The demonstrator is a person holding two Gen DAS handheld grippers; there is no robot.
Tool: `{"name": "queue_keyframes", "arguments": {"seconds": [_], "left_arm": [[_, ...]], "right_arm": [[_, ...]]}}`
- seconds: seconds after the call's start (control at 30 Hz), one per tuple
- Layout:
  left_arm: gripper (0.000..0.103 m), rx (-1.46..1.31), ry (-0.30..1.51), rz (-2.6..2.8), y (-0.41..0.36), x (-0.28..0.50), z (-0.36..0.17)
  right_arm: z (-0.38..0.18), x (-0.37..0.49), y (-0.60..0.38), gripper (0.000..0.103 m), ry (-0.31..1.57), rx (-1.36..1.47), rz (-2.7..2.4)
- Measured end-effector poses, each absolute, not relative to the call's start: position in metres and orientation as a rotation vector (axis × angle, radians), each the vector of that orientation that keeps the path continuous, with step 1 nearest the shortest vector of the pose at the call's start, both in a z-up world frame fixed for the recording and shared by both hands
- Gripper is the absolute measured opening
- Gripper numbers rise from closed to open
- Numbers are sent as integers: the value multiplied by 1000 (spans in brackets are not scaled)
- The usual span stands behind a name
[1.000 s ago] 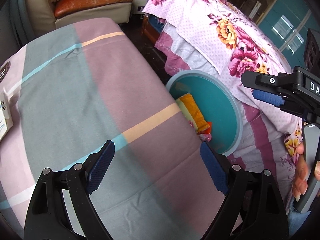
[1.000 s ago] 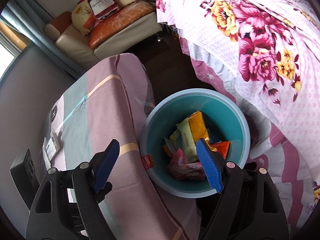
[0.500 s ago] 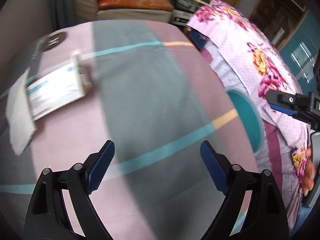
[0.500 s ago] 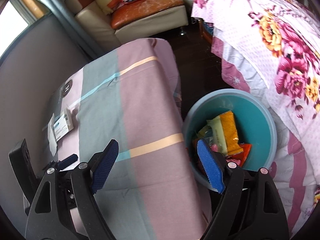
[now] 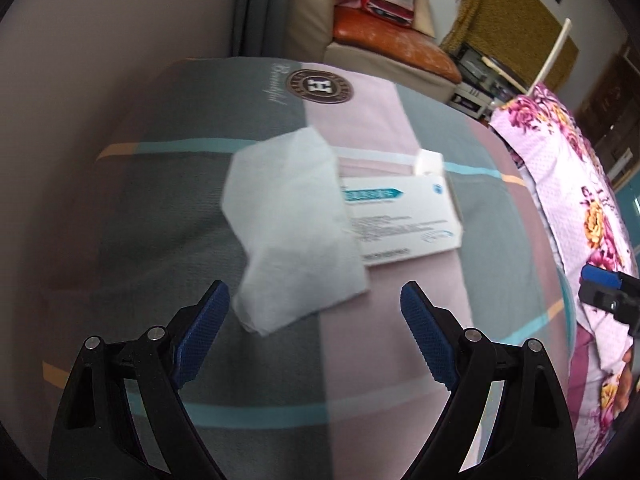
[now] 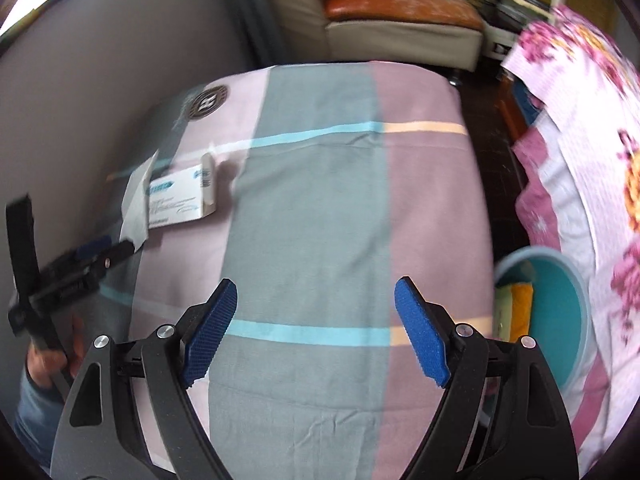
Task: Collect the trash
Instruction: 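Move both open grippers toward the white tissue and medicine box, then grasp the white tissue with left gripper while right gripper grasps the medicine box, then carry the tissue and medicine box with both grippers over the teal bin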
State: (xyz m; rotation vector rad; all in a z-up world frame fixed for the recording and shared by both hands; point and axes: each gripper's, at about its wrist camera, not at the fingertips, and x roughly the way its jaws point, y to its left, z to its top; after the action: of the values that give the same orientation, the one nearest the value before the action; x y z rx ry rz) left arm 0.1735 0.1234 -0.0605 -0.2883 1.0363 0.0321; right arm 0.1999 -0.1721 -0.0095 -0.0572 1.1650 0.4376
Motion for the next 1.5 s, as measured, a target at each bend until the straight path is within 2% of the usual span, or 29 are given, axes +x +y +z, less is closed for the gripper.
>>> {"name": "queue_keyframes", "arguments": {"seconds": [0.43,0.47,0.53,0.57,0.6,0.63,0.7,0.83,0.9,1.17,1.5], "left_arm": [[87,-316,1055,-23,141,200,-80],[82,-315,1057,-26,141,199,-80],[54,-315,1057,-41,144,197,-79],[46,-324,1056,-55,146,194,-78],[31,-322,1055,-57,148,192,-77],[21,-310,1053,-50,150,190,-76],[14,-299,1054,-39,156,185,-75],[12,-291,1084,-18,172,173,-81],[11,-302,1089,-9,182,166,-82],[11,-338,1091,9,202,154,-82],[13,-329,1093,24,199,162,-82]], "right_arm": [[-22,217,-84,77,1181,-476,692],[-22,217,-78,77,1178,-512,715],[-21,219,-65,77,1168,-583,758],[-20,220,-58,77,1165,-610,780],[-19,221,-49,77,1161,-643,807],[-19,221,-43,77,1159,-662,822],[-20,223,-23,77,1151,-721,859],[-24,222,13,78,1128,-853,944],[-28,222,31,82,1109,-934,991],[-59,237,72,83,1114,-1101,1068],[-82,258,87,83,1188,-1036,1102]]}}
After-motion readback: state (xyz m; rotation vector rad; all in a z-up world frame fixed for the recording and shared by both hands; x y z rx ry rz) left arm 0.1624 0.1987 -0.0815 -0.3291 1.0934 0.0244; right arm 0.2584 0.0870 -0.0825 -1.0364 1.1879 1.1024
